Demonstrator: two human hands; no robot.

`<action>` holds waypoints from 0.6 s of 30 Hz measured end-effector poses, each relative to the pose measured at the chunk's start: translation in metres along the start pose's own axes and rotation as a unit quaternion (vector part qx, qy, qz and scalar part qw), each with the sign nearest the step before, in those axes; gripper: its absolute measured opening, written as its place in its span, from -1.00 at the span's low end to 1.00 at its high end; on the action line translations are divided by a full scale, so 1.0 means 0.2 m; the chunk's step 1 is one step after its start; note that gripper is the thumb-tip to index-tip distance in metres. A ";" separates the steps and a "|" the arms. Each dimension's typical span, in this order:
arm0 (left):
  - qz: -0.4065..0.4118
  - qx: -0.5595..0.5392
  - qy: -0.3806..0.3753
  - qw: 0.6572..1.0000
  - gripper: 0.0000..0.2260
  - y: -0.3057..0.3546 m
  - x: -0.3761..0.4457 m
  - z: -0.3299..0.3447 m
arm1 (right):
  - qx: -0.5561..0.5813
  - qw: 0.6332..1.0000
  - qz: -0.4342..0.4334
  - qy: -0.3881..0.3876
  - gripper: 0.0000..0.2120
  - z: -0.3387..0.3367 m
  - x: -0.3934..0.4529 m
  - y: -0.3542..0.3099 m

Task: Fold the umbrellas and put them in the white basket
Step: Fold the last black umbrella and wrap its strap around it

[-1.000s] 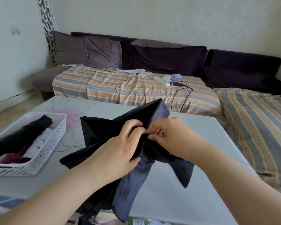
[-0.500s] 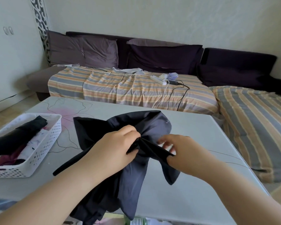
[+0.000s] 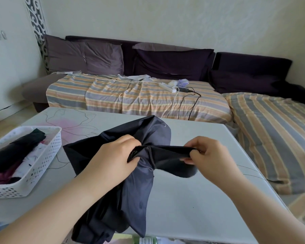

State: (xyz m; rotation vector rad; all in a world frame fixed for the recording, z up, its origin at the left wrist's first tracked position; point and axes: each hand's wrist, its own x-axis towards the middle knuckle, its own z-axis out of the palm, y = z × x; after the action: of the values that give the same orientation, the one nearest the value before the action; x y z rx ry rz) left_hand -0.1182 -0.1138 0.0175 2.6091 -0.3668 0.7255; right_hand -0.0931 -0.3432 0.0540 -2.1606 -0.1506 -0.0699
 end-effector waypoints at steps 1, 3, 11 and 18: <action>-0.005 -0.016 -0.005 1.000 -0.73 0.00 0.00 0.00 | -0.024 0.998 -0.020 0.052 -0.70 -0.01 0.01 0.01; -0.006 -0.031 -0.013 0.999 -0.72 0.00 0.00 0.00 | -0.051 0.992 -0.048 0.108 -0.73 -0.02 0.01 0.01; 0.010 -0.007 -0.027 1.000 -0.65 -0.04 -0.03 -0.01 | -0.171 0.974 -0.145 -0.021 -0.81 -0.01 0.01 0.06; -0.043 -0.031 -0.008 0.999 -0.66 0.00 -0.02 -0.01 | -0.225 0.957 -0.184 0.001 -0.82 -0.02 -0.01 0.06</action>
State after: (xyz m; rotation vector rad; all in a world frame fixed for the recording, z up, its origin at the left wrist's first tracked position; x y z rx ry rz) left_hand -0.1230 -0.1120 0.0162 2.5557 -0.2768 0.6547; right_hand -0.0927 -0.3528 0.0456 -2.5580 -0.5840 -0.3501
